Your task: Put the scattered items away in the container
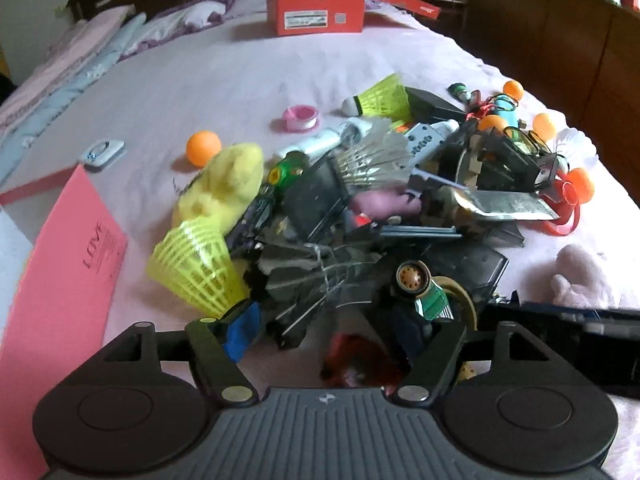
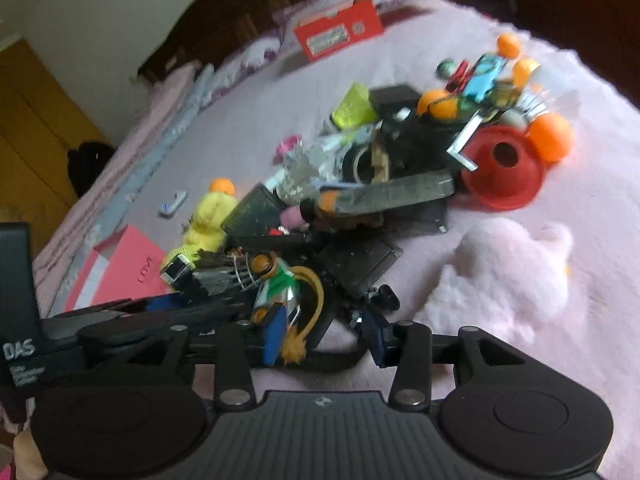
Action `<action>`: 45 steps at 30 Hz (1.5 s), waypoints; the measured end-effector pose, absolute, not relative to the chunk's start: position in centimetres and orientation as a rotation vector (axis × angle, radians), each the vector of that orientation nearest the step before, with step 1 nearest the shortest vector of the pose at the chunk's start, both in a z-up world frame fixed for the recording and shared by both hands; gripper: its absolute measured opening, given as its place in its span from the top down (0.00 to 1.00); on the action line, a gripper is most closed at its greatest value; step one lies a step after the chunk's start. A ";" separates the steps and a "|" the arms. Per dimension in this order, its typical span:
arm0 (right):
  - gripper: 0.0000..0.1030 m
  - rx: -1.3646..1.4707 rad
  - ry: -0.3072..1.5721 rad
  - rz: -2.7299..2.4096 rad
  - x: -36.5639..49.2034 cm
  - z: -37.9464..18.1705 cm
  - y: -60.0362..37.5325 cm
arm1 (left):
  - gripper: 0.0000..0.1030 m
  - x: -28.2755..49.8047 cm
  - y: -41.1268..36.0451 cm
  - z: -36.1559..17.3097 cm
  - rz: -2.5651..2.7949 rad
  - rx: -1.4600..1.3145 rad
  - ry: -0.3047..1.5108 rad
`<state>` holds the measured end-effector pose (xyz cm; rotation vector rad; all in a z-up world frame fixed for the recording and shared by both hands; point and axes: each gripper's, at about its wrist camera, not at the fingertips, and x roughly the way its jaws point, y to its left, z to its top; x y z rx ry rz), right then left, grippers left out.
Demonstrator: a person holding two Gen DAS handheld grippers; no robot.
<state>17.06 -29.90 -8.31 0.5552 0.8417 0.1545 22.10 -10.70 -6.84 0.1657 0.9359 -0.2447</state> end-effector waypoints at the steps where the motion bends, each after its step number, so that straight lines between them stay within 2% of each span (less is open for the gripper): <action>1: 0.60 0.563 0.847 0.170 17.5 -8.3 -29.9 | 0.30 22.0 -10.4 -7.0 -0.248 0.151 0.942; 5: 0.65 0.474 0.872 0.216 18.6 -8.6 -28.9 | 0.29 22.1 -9.3 -7.6 -0.273 0.070 0.968; 6: 0.69 0.462 0.874 0.223 18.7 -8.8 -28.8 | 0.29 22.1 -9.1 -7.5 -0.280 0.054 0.971; 9: 0.70 0.463 0.867 0.230 18.5 -8.8 -28.9 | 0.26 21.8 -8.2 -7.2 -0.308 -0.019 0.976; 13: 0.70 0.484 0.873 0.230 17.3 -9.4 -29.5 | 0.24 21.4 -8.3 -6.7 -0.323 -0.046 0.965; 19: 0.71 0.463 0.886 0.225 16.5 -10.5 -28.9 | 0.22 21.5 -10.5 -7.0 -0.269 0.108 0.940; 22: 0.72 0.417 0.891 0.216 16.9 -10.7 -28.0 | 0.17 22.1 -11.1 -7.9 -0.245 0.169 0.962; 24: 0.72 0.380 0.887 0.206 16.9 -10.9 -27.5 | 0.12 22.3 -10.6 -8.1 -0.246 0.156 0.976; 32: 0.70 0.397 0.858 0.214 16.0 -10.8 -27.9 | 0.12 21.6 -7.2 -8.1 -0.306 -0.086 1.048; 35: 0.70 0.405 0.840 0.212 15.4 -11.0 -28.0 | 0.14 21.1 -8.1 -7.5 -0.299 -0.030 1.005; 41: 0.69 0.389 0.828 0.208 15.6 -11.6 -27.5 | 0.13 21.4 -12.3 -7.2 -0.238 0.275 0.916; 45: 0.71 0.342 0.821 0.211 15.8 -11.5 -26.8 | 0.11 22.7 -11.2 -7.4 -0.242 0.197 0.981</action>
